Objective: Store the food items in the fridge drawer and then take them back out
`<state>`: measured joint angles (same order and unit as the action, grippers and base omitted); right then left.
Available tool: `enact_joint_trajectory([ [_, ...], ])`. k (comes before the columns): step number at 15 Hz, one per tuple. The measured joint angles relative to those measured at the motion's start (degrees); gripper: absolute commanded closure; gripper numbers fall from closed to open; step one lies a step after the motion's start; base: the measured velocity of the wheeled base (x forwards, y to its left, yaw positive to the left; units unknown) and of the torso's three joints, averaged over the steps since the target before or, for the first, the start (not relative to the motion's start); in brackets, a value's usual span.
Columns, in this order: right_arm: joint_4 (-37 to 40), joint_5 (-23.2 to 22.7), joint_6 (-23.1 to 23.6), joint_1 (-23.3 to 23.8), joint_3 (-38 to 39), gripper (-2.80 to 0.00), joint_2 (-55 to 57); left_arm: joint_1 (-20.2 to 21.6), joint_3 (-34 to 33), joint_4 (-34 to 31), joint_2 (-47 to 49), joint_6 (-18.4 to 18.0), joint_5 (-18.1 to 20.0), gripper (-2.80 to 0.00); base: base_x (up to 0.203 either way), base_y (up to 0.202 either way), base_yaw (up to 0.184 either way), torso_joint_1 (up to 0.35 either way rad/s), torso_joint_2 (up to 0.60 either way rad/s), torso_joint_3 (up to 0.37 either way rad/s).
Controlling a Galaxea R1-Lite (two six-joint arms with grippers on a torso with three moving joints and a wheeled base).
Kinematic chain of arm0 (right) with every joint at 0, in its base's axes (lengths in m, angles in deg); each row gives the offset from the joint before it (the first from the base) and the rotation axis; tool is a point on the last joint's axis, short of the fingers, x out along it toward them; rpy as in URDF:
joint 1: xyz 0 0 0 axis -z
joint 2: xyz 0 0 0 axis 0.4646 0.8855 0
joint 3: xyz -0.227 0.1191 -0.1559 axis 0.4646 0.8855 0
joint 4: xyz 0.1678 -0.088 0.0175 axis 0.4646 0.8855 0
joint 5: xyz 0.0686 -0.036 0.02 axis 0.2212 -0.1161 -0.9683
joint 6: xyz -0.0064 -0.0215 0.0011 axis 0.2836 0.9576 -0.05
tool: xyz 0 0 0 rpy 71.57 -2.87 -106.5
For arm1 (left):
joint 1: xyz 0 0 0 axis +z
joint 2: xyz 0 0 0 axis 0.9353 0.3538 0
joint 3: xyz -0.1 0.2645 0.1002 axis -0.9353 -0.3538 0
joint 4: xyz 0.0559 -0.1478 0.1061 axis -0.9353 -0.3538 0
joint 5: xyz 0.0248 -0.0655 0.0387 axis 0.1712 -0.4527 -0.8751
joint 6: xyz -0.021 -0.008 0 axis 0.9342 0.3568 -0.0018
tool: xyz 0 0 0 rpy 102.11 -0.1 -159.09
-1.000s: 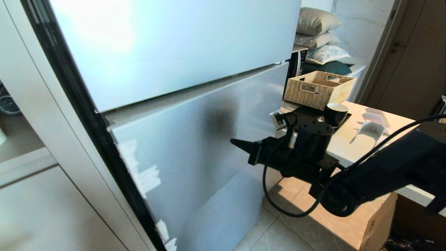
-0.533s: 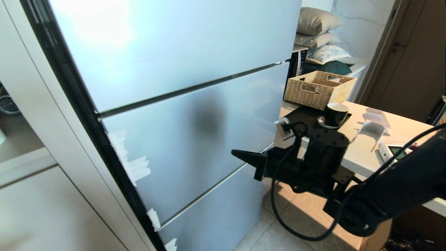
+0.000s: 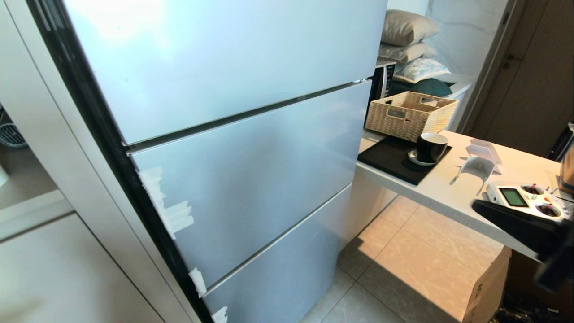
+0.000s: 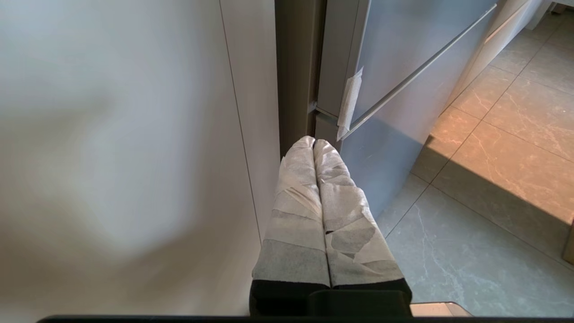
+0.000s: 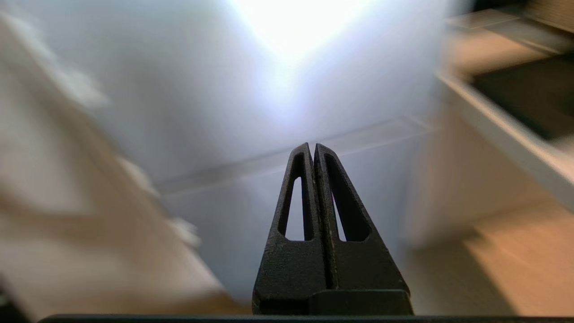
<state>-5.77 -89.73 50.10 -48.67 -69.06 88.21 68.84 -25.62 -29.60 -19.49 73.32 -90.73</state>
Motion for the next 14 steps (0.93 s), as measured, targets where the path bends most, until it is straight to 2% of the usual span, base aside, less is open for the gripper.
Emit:
enact_joint_trajectory([
  [3,19.34,2.47,8.04,12.13,10.80,0.00,-21.72,0.00,0.00,0.00,0.00,-0.02,0.00,0.00,0.000,0.000,0.000,0.000,0.00,0.000],
  [5,28.40,3.71,10.76,16.75,14.80,0.00,-34.70,0.00,0.00,-0.02,0.00,-0.02,0.00,0.00,0.000,0.000,0.000,0.000,0.00,0.000],
  [7,33.56,5.74,11.70,18.87,16.98,0.00,-45.09,-0.05,0.00,0.00,0.00,-0.05,0.00,0.00,0.000,0.000,0.000,0.000,0.00,0.000],
  [9,37.37,10.29,10.11,20.24,18.81,0.00,-51.79,-0.02,0.00,-0.02,0.00,-0.05,0.00,0.00,0.000,0.000,0.000,0.000,0.00,0.000],
  [14,38.00,11.41,7.49,20.78,19.55,0.00,-56.48,0.00,0.00,-0.01,0.00,-0.06,0.00,0.00,0.000,0.000,0.000,0.000,0.00,0.000],
])
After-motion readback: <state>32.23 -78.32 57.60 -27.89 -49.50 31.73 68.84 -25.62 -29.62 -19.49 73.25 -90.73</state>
